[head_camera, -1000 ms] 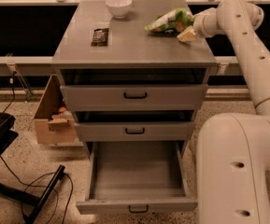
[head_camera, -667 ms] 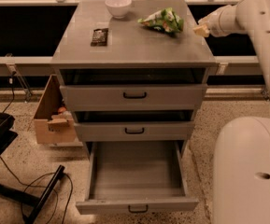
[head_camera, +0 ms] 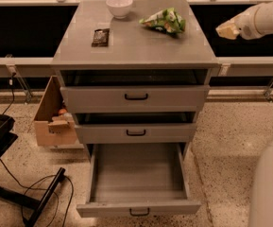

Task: Pick green rice chip bag from bottom drawer and place on counter

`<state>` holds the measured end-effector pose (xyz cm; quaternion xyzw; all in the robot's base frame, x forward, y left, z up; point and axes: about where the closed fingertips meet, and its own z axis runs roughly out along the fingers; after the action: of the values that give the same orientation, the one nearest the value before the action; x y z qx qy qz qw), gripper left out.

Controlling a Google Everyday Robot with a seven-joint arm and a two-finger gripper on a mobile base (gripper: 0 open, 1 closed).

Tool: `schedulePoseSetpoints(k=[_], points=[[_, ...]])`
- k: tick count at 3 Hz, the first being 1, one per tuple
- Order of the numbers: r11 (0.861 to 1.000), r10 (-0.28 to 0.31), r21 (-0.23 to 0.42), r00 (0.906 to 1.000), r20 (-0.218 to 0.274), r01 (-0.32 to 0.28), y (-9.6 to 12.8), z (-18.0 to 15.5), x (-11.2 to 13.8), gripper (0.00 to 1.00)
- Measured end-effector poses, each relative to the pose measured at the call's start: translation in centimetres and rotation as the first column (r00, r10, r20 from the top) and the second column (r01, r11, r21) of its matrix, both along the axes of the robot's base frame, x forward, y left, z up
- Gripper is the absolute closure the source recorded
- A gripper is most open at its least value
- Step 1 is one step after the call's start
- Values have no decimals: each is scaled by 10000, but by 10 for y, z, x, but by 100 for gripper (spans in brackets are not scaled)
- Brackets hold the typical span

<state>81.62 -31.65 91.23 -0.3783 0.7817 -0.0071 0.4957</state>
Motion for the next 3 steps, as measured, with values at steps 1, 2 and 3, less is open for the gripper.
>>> schedulePoseSetpoints(k=[1, 2, 3], points=[[9972, 687, 342, 9946, -782, -662, -1, 1, -43, 100], [9796, 1716, -712, 9662, -1922, -1881, 19, 5, -84, 100], [9433, 2289, -1452, 9018, -3666, -2985, 46, 8, -138, 100]])
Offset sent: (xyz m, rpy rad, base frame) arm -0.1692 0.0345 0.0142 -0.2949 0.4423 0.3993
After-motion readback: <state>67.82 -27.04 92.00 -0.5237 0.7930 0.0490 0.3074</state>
